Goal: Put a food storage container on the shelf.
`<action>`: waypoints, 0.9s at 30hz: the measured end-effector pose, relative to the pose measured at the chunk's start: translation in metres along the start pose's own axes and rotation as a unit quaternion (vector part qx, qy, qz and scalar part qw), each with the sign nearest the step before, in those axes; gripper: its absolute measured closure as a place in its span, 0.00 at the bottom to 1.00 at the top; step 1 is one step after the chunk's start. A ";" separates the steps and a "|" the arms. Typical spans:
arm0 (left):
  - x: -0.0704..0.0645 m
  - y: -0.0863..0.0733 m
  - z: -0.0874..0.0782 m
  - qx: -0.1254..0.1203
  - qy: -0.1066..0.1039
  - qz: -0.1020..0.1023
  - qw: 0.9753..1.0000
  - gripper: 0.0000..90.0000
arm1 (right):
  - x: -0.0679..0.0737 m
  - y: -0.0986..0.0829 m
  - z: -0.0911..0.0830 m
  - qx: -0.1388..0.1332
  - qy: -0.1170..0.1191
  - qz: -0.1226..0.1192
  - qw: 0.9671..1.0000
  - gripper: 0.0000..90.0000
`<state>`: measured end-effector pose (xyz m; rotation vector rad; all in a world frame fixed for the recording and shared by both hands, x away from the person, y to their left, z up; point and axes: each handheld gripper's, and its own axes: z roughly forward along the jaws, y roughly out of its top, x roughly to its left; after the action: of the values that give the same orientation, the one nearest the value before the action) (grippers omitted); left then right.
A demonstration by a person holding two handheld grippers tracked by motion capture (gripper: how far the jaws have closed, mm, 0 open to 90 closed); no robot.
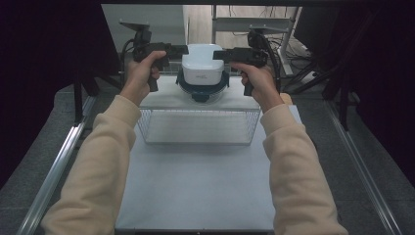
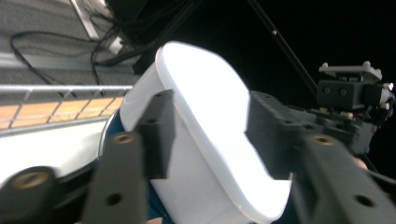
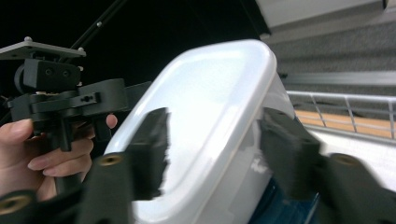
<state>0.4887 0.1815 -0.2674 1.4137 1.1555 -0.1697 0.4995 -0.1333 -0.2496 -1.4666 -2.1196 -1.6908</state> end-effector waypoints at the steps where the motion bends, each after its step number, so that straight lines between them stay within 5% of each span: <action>1: -0.002 -0.001 -0.001 -0.003 0.011 0.010 1.000 0.49 | 0.002 -0.001 0.000 -0.005 -0.001 -0.004 1.000 0.38; 3: -0.006 -0.003 -0.006 -0.006 0.028 0.034 0.999 0.43 | 0.005 -0.002 -0.004 -0.017 -0.006 -0.012 1.000 0.31; 8: -0.021 -0.013 -0.028 -0.014 0.028 0.087 0.996 0.37 | 0.017 -0.011 -0.025 -0.045 -0.003 -0.062 0.997 0.26; 11: -0.031 -0.025 -0.044 -0.022 0.043 0.130 0.990 0.35 | 0.021 -0.022 -0.041 -0.055 -0.011 -0.092 0.994 0.24; 16: -0.038 -0.051 -0.064 -0.023 0.033 0.162 0.986 0.33 | 0.019 -0.047 -0.068 -0.053 -0.019 -0.135 0.989 0.24; 19: -0.040 -0.067 -0.072 -0.024 0.055 0.192 0.980 0.31 | 0.019 -0.061 -0.082 -0.054 -0.030 -0.162 0.985 0.23; 24: -0.036 -0.094 -0.081 -0.016 0.054 0.205 0.977 0.30 | 0.014 -0.082 -0.096 -0.054 -0.034 -0.178 0.982 0.23; 27: -0.032 -0.111 -0.087 -0.012 0.050 0.204 0.978 0.29 | 0.011 -0.093 -0.102 -0.051 -0.037 -0.186 0.981 0.23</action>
<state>0.3504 0.2093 -0.2977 1.6194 0.9194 0.2058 0.3809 -0.2008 -0.2701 -1.2288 -2.5101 -1.9123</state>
